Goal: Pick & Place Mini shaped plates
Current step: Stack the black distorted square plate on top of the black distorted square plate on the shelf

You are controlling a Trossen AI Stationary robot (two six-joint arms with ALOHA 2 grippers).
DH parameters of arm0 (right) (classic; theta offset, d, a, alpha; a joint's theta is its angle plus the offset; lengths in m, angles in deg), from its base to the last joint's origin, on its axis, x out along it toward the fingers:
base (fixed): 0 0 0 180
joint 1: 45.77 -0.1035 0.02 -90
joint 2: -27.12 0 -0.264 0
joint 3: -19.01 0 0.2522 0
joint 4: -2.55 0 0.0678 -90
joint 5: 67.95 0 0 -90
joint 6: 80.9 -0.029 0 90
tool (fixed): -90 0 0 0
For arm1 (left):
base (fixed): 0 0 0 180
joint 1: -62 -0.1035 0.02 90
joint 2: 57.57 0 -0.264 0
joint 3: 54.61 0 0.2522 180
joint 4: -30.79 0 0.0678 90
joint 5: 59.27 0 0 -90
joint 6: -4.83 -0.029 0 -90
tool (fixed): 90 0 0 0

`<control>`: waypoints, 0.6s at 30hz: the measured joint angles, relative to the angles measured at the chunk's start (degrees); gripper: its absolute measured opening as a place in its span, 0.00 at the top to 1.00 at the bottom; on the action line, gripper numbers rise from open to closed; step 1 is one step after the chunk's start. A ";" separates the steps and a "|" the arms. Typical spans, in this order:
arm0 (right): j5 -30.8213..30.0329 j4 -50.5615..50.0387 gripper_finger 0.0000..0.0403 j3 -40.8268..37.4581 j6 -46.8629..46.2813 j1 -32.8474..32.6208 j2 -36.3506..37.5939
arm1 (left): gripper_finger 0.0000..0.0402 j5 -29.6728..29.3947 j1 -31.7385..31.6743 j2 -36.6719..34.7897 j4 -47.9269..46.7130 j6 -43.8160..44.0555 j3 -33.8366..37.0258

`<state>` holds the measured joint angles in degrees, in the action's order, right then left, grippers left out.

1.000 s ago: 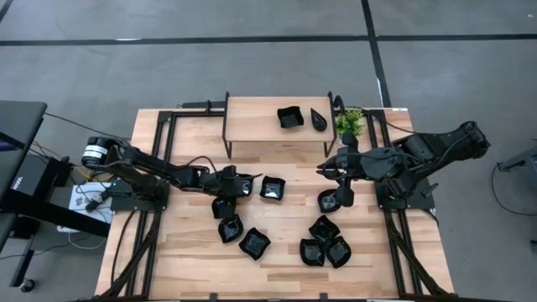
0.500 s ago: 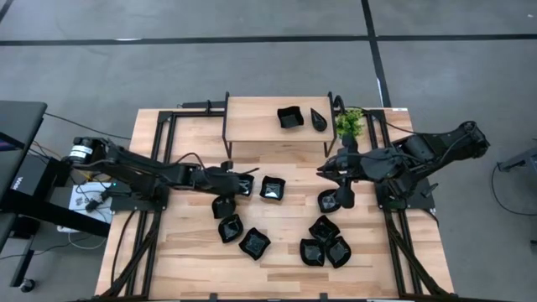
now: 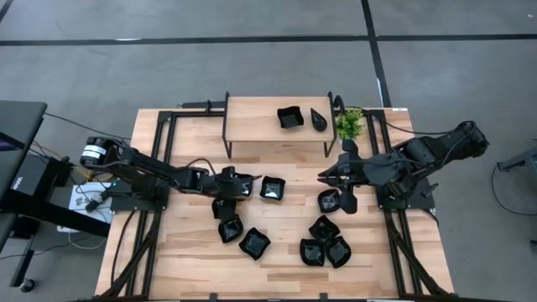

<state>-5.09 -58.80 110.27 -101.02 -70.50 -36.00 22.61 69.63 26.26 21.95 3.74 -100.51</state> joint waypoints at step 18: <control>-0.08 -0.18 0.88 0.00 -0.13 0.00 0.00 | 0.74 -1.05 0.03 2.56 0.12 -3.02 0.02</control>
<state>-5.17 -58.98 110.27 -101.15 -70.50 -36.00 21.56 69.66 28.82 22.06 0.73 -100.49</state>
